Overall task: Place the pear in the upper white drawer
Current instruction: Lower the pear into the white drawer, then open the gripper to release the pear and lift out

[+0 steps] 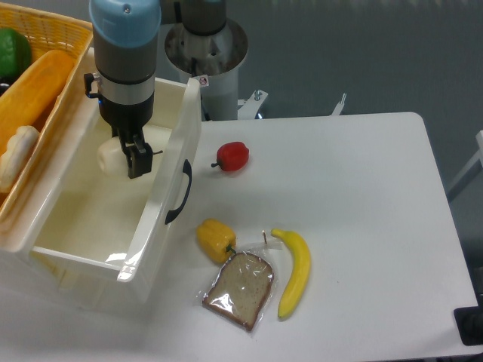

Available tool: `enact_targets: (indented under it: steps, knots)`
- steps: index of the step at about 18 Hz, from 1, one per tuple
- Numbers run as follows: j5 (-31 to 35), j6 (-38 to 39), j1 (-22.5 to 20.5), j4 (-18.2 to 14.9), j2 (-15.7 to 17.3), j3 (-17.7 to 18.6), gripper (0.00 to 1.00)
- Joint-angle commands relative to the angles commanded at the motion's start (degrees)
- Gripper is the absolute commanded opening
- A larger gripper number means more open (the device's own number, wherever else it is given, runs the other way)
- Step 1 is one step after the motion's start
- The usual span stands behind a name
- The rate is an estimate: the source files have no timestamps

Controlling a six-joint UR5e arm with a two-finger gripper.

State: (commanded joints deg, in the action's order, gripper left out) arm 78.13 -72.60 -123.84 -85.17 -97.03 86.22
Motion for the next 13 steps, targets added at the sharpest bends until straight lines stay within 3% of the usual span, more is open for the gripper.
enact_targets:
  steps: [1, 2, 4, 13]
  knots:
    - [0.1, 0.0, 0.4, 0.1, -0.4, 0.0, 0.67]
    - [0.1, 0.0, 0.8, 0.9, -1.1, 0.0, 0.88]
    - [0.1, -0.1, 0.8, 1.6, -1.3, 0.0, 0.99]
    - [0.0, -2.9, 1.0, 1.9, -1.2, -0.7, 1.00]
